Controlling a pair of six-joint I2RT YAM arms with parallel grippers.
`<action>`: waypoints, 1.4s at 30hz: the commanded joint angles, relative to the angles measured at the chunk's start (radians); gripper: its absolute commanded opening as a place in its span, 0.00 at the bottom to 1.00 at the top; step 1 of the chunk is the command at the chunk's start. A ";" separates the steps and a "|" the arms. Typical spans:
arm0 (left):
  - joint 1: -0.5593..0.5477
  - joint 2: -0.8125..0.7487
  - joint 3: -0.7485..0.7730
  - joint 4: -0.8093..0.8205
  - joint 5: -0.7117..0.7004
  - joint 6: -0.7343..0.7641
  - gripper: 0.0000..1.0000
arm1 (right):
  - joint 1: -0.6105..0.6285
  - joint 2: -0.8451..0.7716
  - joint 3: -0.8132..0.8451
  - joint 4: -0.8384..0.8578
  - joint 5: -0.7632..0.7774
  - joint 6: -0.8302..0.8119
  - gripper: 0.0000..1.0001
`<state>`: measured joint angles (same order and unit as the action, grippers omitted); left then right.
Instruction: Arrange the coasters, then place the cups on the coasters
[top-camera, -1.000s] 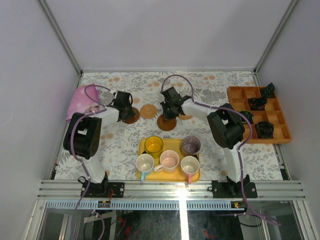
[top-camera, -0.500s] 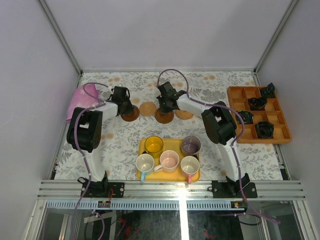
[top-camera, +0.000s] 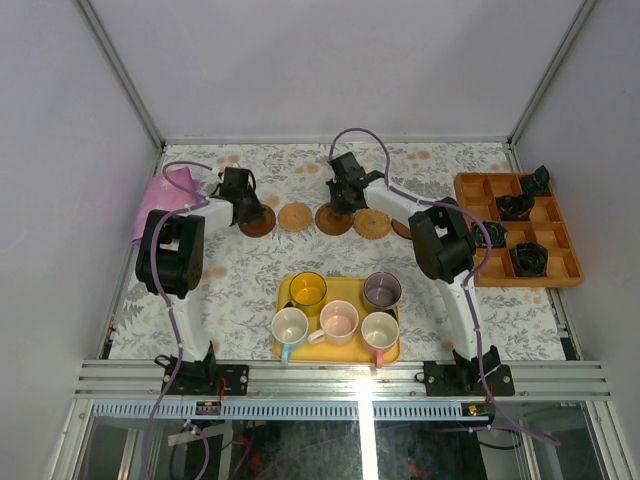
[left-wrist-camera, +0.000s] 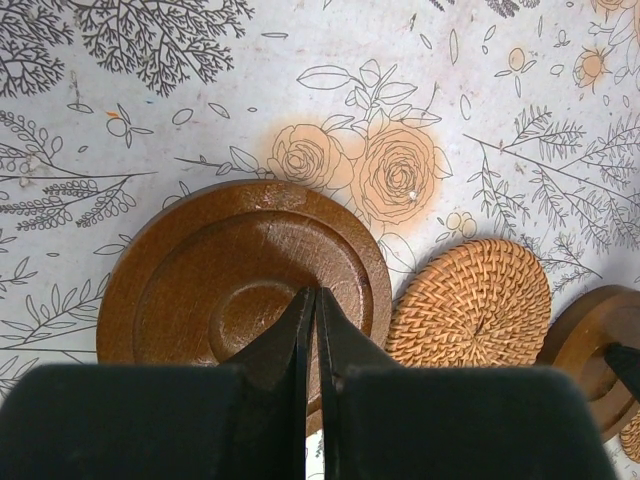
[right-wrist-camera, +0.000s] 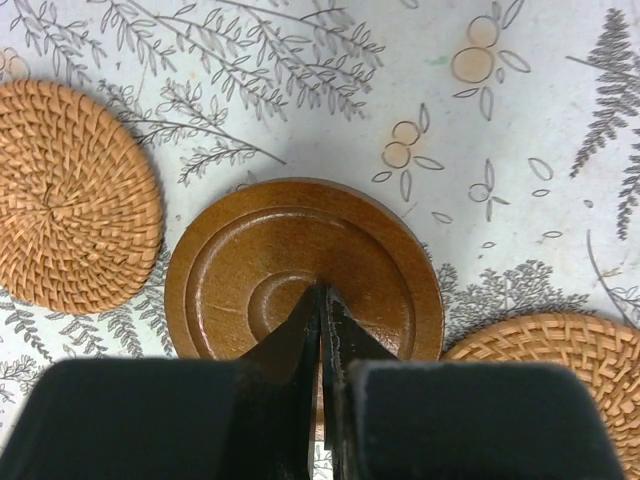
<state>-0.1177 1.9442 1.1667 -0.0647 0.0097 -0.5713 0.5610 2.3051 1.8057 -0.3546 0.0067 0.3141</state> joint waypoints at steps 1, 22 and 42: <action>0.014 0.028 0.007 -0.027 -0.015 0.004 0.01 | -0.018 0.022 0.041 -0.020 0.010 -0.006 0.00; 0.015 -0.073 0.060 0.002 0.089 0.008 0.01 | -0.016 -0.126 0.024 0.019 -0.031 -0.034 0.00; -0.019 -0.246 -0.119 0.139 0.216 0.014 0.02 | -0.071 -0.385 -0.375 0.044 0.184 0.032 0.00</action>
<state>-0.1207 1.7424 1.0851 0.0013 0.1940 -0.5713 0.5308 1.9438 1.4784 -0.3168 0.1631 0.3161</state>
